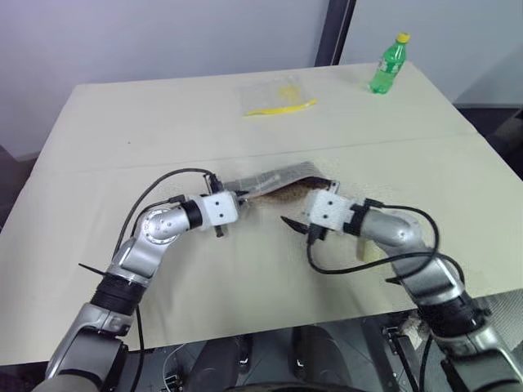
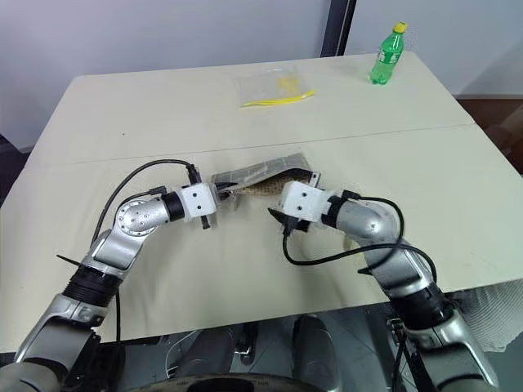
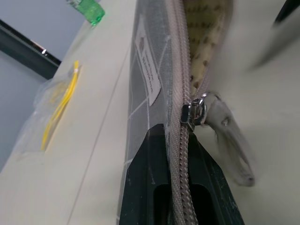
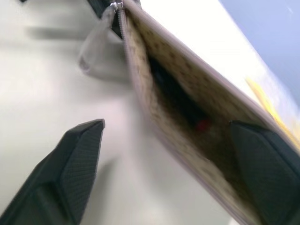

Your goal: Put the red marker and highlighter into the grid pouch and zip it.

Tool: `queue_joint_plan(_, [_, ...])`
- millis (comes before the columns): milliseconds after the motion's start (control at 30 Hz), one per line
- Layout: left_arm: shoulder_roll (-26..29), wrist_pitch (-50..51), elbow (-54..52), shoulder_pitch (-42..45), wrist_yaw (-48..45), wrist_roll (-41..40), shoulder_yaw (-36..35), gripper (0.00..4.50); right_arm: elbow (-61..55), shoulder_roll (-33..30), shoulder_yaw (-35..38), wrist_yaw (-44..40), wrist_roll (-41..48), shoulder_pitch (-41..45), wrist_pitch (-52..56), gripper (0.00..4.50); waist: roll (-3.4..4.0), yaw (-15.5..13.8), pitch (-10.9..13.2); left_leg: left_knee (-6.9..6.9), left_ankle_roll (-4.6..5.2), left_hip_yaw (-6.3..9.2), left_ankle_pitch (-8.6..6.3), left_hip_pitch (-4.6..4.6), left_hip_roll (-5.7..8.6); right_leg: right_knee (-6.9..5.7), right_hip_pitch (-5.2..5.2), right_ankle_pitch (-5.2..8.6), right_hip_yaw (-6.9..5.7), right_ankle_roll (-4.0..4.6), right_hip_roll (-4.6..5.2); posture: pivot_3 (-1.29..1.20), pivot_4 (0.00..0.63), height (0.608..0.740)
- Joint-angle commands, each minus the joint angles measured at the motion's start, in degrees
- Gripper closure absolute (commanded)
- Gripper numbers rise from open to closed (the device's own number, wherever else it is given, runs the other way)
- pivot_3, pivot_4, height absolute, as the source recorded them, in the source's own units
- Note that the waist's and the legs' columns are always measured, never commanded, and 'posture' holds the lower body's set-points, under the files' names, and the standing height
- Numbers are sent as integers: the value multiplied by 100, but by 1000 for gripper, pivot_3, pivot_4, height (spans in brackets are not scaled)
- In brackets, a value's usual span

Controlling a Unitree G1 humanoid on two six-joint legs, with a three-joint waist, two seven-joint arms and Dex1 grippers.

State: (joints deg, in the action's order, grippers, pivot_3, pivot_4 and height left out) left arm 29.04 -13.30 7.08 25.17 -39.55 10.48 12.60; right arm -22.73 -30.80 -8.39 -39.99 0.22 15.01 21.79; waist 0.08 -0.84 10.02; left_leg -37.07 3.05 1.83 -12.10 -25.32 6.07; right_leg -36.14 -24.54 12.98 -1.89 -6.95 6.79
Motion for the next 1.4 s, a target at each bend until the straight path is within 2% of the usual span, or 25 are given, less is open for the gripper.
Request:
queue_joint_plan(33, [-15, -191, -70, -17, 127, -89, -98, 4500, -1472, 470, 915, 464, 1010, -701, 1744, 222, 0, 1, 0, 1, 0, 1, 0, 0, -2, -2, -3, 0, 1, 0, -1, 0, 150, 740])
queue_joint_plan(200, [-137, -426, 229, 53, 241, -10, -18, 4500, -2594, 910, 1930, 1579, 519, -2621, 2282, 222, 2, -152, -2, 7, -2, 7, -2, 1, 2, 5, -15, 1, 3, 2, 0, 0, 150, 740])
queue_joint_plan(367, [-225, -685, 543, 167, 210, 18, 76, 4500, -2956, 1238, 2082, 2207, 316, -3636, 2533, 222, 2, -185, -5, 6, -5, 3, 1, 7, -4, 8, -7, 3, 5, 4, -2, 0, 150, 740])
queue_joint_plan(500, [-290, -816, 722, 283, 201, 15, 104, 4500, -2911, 1822, 2085, 2567, 654, -3662, 3124, 222, -3, -243, -7, 42, -32, 12, 17, 10, -25, 2, -8, 9, -6, 14, -16, 0, 150, 740])
queue_joint_plan(567, [-297, -847, 775, 315, 202, 9, 117, 4500, -2870, 2195, 2156, 2700, 949, -3522, 3438, 222, -26, -291, -16, 80, -57, 20, 34, 12, -35, 2, -16, 15, -8, 32, -28, 0, 150, 740])
queue_joint_plan(700, [-256, -911, 831, 326, 183, -3, 97, 4500, -2683, 2603, 2481, 2919, 1284, -3088, 4075, 222, -24, -270, -18, 98, -98, 50, 40, 12, -74, -5, -23, 31, -18, 80, -73, 0, 150, 740])
queue_joint_plan(800, [-222, -915, 800, 299, 188, -5, 75, 4500, -2557, 2625, 2654, 3039, 1291, -2858, 4323, 1095, -23, -255, -19, 93, -104, 53, 39, 16, -90, -2, -19, 26, -18, 95, -93, 0, 150, 740])
queue_joint_plan(967, [-202, -904, 745, 246, 205, -9, 82, 4500, -2499, 2054, 2424, 2906, 1202, -2606, 3957, 3621, -23, -210, -19, 70, -101, 47, 38, 32, -86, 12, 11, 24, -17, 98, -93, 0, 150, 740])
queue_joint_plan(1067, [-216, -876, 727, 230, 222, -6, 95, 4500, -2464, 1408, 2262, 2303, 1283, -2402, 3022, 3621, -21, -138, -18, 65, -99, 39, 39, 32, -86, 10, 11, 24, -13, 97, -91, 0, 150, 740])
queue_joint_plan(1200, [-257, -861, 736, 232, 245, 10, 112, 4500, -2398, 460, 2117, 1056, 1506, -2477, 1717, 3621, -22, -129, -18, 70, -98, 32, 39, 36, -90, 6, 10, 23, -12, 95, -94, 0, 150, 740])
queue_joint_plan(1267, [-273, -859, 751, 249, 249, 21, 127, 4500, -2272, 139, 2038, 772, 1386, -2488, 1137, 3621, -23, -135, -17, 72, -97, 31, 39, 37, -90, 5, 11, 23, -12, 94, -95, 0, 150, 740])
queue_joint_plan(1400, [-306, -834, 750, 284, 256, 47, 159, 4500, -1997, -841, 1361, 83, 679, -2601, -28, 3621, -24, -141, -17, 56, -89, 26, 34, 37, -89, 5, 19, 22, -12, 94, -93, 0, 150, 740])
